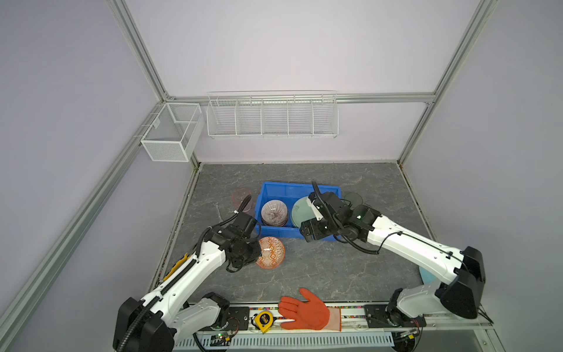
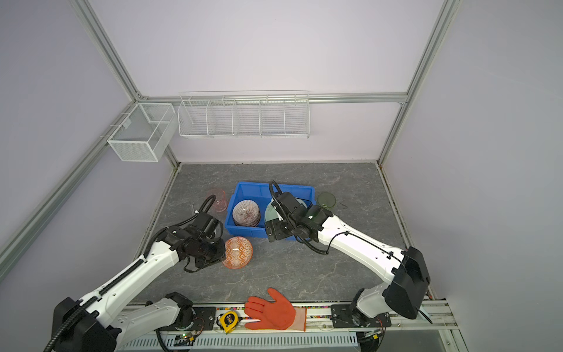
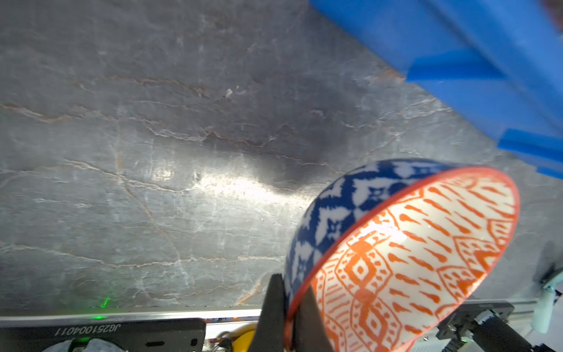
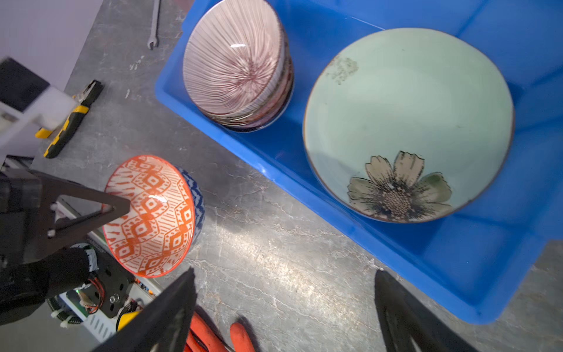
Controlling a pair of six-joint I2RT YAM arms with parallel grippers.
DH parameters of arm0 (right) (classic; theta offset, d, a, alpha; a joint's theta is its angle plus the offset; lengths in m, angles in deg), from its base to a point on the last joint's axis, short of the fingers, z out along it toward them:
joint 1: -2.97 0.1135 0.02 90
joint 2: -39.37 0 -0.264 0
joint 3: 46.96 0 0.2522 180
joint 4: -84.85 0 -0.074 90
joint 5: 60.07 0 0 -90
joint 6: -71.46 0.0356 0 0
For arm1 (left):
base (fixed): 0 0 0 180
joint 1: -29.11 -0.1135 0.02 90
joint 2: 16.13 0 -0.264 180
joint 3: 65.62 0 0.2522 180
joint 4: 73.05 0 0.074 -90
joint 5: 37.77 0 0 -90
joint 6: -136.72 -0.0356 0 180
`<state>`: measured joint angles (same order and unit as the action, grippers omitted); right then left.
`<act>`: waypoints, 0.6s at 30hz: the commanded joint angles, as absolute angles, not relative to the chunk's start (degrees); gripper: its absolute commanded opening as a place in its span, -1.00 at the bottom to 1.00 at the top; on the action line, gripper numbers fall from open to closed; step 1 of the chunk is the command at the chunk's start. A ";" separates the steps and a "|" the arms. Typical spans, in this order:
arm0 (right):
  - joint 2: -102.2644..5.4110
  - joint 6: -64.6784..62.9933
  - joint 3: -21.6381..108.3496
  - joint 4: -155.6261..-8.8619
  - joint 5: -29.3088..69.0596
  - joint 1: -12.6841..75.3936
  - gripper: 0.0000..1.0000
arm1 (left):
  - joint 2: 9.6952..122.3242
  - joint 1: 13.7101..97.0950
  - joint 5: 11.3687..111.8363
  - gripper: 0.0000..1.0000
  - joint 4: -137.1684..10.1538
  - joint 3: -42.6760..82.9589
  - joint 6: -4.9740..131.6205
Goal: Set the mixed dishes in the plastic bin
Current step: 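Lift the orange-patterned bowl with the left gripper while right approaches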
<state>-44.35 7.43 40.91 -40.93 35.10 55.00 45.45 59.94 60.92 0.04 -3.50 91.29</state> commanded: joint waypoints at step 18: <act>-56.10 7.41 54.04 -39.43 27.79 59.71 0.37 | 47.87 61.81 58.22 -1.00 2.42 9.25 91.11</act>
<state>-54.80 6.89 53.00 -39.29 29.41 59.29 47.61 61.43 59.06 3.69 5.74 91.18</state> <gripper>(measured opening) 0.696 0.051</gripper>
